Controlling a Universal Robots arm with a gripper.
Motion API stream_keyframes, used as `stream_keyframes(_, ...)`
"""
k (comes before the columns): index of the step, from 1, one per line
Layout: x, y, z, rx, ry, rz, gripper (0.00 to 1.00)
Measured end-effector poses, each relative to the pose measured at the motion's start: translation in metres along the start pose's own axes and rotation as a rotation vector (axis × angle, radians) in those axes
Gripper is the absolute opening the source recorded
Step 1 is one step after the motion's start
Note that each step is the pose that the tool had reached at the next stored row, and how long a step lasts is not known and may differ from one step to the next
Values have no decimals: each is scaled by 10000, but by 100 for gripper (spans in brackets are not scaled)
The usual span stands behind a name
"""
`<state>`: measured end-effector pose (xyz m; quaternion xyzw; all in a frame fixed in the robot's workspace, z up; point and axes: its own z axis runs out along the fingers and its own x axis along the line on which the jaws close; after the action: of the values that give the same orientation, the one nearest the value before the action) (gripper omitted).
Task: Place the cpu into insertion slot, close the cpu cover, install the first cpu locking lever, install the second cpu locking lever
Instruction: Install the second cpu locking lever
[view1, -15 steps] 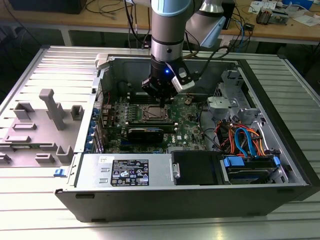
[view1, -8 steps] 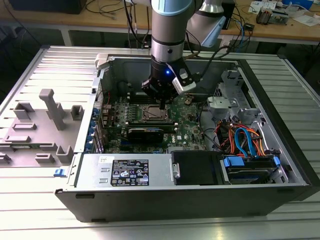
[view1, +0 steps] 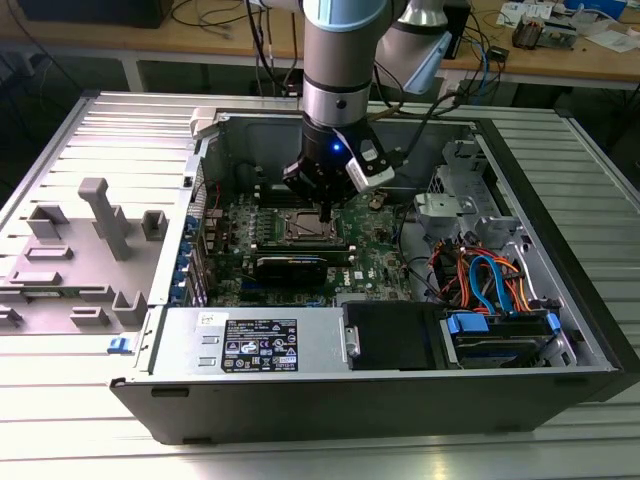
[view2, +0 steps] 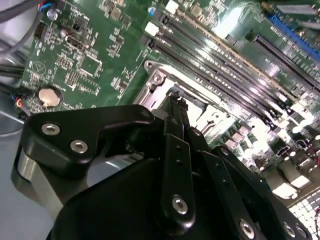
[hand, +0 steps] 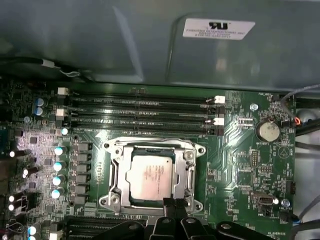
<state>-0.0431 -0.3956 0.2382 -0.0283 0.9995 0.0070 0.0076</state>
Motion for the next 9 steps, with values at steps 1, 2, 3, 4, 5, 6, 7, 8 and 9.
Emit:
stream_keyframes(1, 4, -42, 0, -67, -5, 2, 11)
stream_keyframes(2, 7, -90, -1, -98, -7, 2, 11)
stream_keyframes(3, 10, -130, -2, -146, -9, 3, 11)
stream_keyframes(4, 11, -156, -2, -192, -12, 3, 11)
stream_keyframes(5, 13, -184, -3, -240, -15, 3, 11)
stream_keyframes(6, 14, -185, -3, -240, -15, 5, 11)
stream_keyframes(7, 14, -185, -3, -240, -15, 5, 11)
stream_keyframes(8, 13, -186, -3, -240, -15, 4, 11)
stream_keyframes(9, 13, -186, -3, -240, -14, 4, 11)
